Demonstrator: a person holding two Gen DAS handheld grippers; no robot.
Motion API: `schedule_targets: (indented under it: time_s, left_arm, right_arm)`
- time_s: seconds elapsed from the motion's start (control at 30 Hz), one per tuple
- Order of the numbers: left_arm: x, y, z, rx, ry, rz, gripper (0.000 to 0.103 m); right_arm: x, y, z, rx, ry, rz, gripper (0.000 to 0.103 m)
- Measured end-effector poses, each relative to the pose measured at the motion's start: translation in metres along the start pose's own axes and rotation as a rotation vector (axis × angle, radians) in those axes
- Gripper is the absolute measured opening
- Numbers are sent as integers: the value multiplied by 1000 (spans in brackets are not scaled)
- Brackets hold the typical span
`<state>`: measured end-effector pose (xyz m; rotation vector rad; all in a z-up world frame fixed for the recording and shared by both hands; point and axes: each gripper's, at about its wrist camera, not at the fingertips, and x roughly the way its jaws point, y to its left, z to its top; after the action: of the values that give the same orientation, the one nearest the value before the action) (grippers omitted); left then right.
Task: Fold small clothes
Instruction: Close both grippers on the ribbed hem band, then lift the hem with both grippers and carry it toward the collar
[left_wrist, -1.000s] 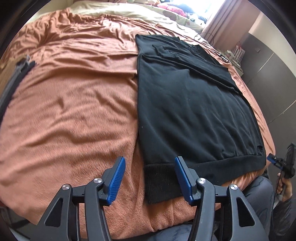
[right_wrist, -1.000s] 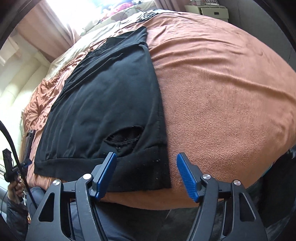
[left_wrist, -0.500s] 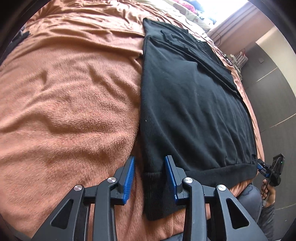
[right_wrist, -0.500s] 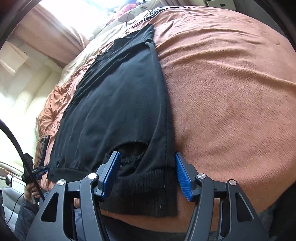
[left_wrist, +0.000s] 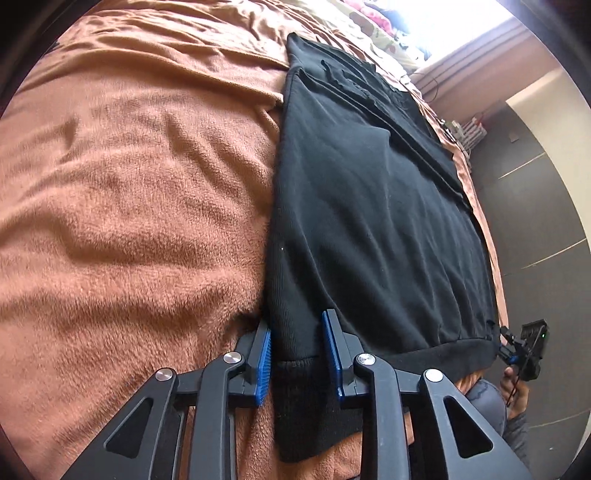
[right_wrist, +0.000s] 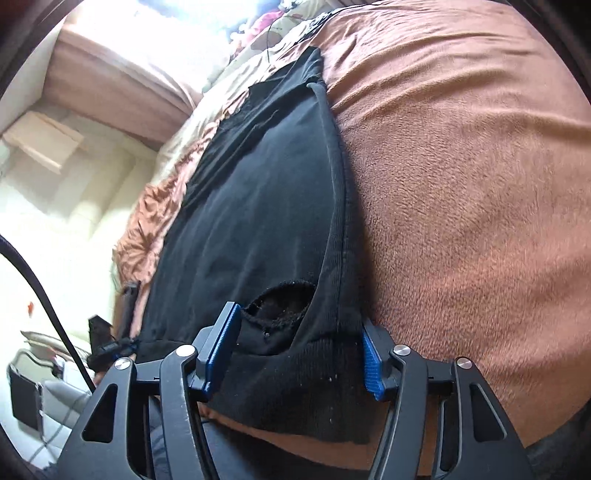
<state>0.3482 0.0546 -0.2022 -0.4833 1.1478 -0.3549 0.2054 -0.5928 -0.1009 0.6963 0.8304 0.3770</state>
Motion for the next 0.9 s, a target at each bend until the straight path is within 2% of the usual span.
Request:
schedule_targets:
  time_s: [0.03, 0.07, 0.13, 0.27, 0.53, 0.7, 0.9]
  left_arm:
    - [0, 0, 0, -3, 0, 11, 18]
    - [-1, 0, 0, -7, -1, 16, 13]
    - [-6, -2, 0, -2, -12, 26, 11]
    - [-25, -10, -1, 17, -59, 13, 9]
    - [-84, -6, 2, -52, -195, -120, 7]
    - [-118, -4, -6, -73, -247, -195, 7]
    - [-147, -5, -35, -90, -280, -257, 7]
  right_arm:
    - [0, -4, 1, 14, 1, -1, 25]
    - [0, -8, 1, 43, 13, 14, 15]
    - [-5, -8, 1, 38, 4, 8, 7]
    - [-35, 10, 0, 9, -67, 36, 6]
    - [-76, 52, -11, -27, -140, 114, 5]
    - [-96, 59, -30, -43, -136, 133, 5]
    - [-109, 53, -47, -25, -125, 163, 5]
